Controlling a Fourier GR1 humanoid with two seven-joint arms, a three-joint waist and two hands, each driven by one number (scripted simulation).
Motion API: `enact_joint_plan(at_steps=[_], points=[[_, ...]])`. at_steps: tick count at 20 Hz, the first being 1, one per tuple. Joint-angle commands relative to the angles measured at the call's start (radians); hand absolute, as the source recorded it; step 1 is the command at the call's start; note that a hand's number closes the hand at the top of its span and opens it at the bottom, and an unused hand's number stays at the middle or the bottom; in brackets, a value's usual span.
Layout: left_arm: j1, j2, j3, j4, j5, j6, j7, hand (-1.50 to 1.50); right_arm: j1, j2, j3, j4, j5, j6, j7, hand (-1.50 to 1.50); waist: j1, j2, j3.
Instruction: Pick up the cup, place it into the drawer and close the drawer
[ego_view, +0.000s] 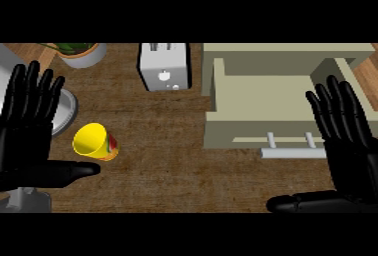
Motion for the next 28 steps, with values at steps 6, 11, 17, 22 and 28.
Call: enact_joint_plan(at_steps=[6,11,17,22,28], points=[[-0.037,0.009,0.015,0.026,0.007,0.028,0.021,-1.5,0.053,-0.002,-0.027,0.006,-0.04,0.045,-0.029,-1.5,-0.001,-0.001,0.0],[-0.006,0.008,0.005,0.055,-0.011,0.018,-0.005,-1.5,-0.051,0.017,-0.023,0.073,-0.009,0.008,-0.027,-1.5,0.001,0.0,0.0],[-0.009,0.017,0.024,0.103,-0.021,0.036,-0.001,-1.5,-0.117,-0.004,-0.069,0.102,-0.047,0.013,0.007,-1.5,0.002,0.0,0.0],[0.081,0.019,0.035,0.096,-0.009,0.004,-0.023,-1.5,-0.11,0.012,-0.029,0.055,0.002,-0.014,0.035,-1.5,0.004,-0.001,0.0],[0.144,0.016,0.069,0.254,-0.024,-0.039,-0.182,-1.5,-0.107,-0.049,-0.13,0.092,-0.09,0.057,0.003,-1.5,0.004,0.0,0.0]])
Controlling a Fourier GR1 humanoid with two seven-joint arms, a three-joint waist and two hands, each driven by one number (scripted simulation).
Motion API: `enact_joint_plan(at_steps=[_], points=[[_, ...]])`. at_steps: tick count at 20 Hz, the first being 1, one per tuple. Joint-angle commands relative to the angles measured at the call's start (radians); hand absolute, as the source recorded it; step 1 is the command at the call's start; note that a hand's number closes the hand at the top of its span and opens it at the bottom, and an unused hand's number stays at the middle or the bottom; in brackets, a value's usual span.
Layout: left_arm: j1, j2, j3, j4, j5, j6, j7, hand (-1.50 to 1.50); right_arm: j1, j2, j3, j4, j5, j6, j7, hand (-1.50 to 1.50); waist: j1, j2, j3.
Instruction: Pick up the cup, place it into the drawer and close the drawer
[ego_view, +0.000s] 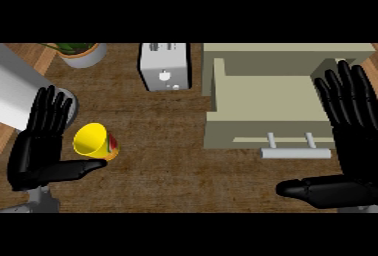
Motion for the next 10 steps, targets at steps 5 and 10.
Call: enact_joint_plan(at_steps=[5,10], points=[[0.049,-0.008,0.025,0.12,-0.021,-0.006,-0.095,-1.5,0.037,0.021,0.035,-0.013,0.042,-0.008,-0.015,-1.5,0.0,0.0,0.0],[-0.023,0.029,0.064,0.332,-0.042,-0.038,-0.233,-1.5,0.05,0.005,0.02,-0.011,0.009,0.024,-0.016,-1.5,-0.003,0.0,0.0]])
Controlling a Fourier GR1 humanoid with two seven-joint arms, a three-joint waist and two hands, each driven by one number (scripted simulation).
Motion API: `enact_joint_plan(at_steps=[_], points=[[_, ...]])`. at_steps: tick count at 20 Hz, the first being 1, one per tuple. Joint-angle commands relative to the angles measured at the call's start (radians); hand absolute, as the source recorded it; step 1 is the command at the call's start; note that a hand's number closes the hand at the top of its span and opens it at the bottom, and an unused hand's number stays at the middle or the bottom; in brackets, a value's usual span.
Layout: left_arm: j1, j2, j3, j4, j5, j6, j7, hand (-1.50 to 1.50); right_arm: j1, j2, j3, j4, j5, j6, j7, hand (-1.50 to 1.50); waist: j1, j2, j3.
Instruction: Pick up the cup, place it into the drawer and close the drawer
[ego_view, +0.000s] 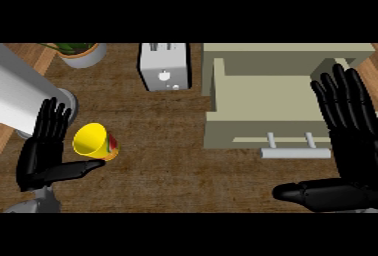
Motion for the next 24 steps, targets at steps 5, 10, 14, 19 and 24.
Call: enact_joint_plan(at_steps=[5,10,14,19,24], points=[[-0.019,0.009,0.018,0.252,-0.021,-0.053,-0.189,-1.5,-0.042,-0.033,-0.059,0.031,-0.063,0.029,0.024,-1.5,-0.001,0.001,0.0],[-0.077,0.073,0.061,0.372,-0.002,-0.085,-0.21,-1.5,0.07,0.012,0.015,-0.032,0.002,0.026,-0.032,-1.5,-0.002,0.0,0.0],[-0.053,0.068,0.061,0.464,-0.007,-0.113,-0.315,-1.5,0.039,-0.007,-0.025,-0.018,-0.038,0.034,-0.013,-1.5,-0.001,0.0,0.0],[-0.102,0.075,0.084,0.626,-0.014,-0.111,-0.433,-1.5,0.018,-0.019,-0.049,-0.064,-0.088,0.038,0.044,-1.5,-0.004,0.001,0.0],[-0.154,0.085,0.071,0.694,-0.021,-0.084,-0.45,-1.5,-0.009,0.018,0.025,-0.025,-0.004,0.003,0.038,-1.5,-0.001,0.0,0.0]])
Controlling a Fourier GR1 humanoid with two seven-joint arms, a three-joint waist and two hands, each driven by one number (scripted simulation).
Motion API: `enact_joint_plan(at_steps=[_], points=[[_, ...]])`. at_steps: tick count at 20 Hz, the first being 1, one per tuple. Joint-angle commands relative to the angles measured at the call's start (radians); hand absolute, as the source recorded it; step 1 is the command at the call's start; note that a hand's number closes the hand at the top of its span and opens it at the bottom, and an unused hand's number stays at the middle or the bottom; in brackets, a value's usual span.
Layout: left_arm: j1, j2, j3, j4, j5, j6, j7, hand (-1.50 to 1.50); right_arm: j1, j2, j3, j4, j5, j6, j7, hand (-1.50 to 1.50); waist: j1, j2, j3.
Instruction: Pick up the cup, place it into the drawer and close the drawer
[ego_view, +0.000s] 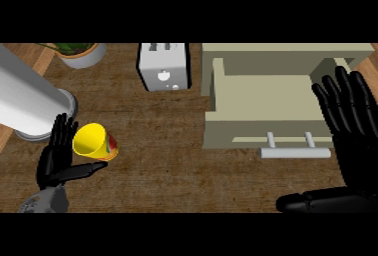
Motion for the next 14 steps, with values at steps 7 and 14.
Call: enact_joint_plan(at_steps=[7,14], points=[[-0.185,0.068,0.022,0.361,-0.024,-0.032,-0.156,-1.5,-0.028,0.005,-0.001,0.016,0.003,-0.001,-0.008,-1.5,-0.006,0.002,-0.001],[-0.142,-0.001,-0.019,0.389,-0.047,-0.01,-0.268,-1.5,-0.005,0.015,0.012,0.036,0.023,0.0,-0.03,-1.5,-0.001,0.001,0.0]])
